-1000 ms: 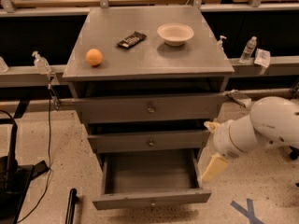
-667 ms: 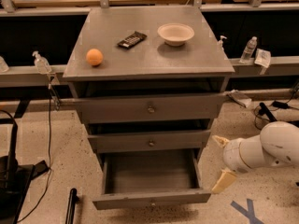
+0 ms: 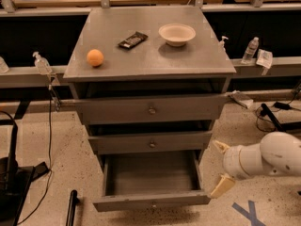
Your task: Close bottom drawer
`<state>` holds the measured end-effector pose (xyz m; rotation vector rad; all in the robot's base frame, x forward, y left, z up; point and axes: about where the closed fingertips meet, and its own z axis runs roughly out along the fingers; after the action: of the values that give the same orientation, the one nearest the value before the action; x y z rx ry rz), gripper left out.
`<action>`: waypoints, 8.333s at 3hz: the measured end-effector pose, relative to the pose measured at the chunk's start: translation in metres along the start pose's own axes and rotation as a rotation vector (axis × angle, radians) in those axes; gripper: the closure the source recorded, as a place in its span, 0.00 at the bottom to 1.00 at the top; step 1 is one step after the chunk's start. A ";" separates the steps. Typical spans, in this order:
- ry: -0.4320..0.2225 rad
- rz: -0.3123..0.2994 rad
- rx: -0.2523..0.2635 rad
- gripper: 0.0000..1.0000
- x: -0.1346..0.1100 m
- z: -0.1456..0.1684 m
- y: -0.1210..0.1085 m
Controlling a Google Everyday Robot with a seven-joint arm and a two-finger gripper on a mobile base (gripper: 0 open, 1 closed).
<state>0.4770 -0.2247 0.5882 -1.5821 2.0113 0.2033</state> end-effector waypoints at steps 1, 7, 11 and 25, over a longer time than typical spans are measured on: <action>-0.154 -0.047 0.035 0.00 0.028 0.066 -0.004; -0.261 -0.163 -0.215 0.00 0.070 0.255 0.026; -0.240 -0.096 -0.257 0.18 0.132 0.386 0.049; -0.425 -0.094 -0.194 0.87 0.114 0.337 0.038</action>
Offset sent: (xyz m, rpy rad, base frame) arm 0.0285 0.0337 -0.2377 0.3783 -0.0755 0.1759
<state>0.5384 -0.1584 0.2425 -1.5843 1.6231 0.6568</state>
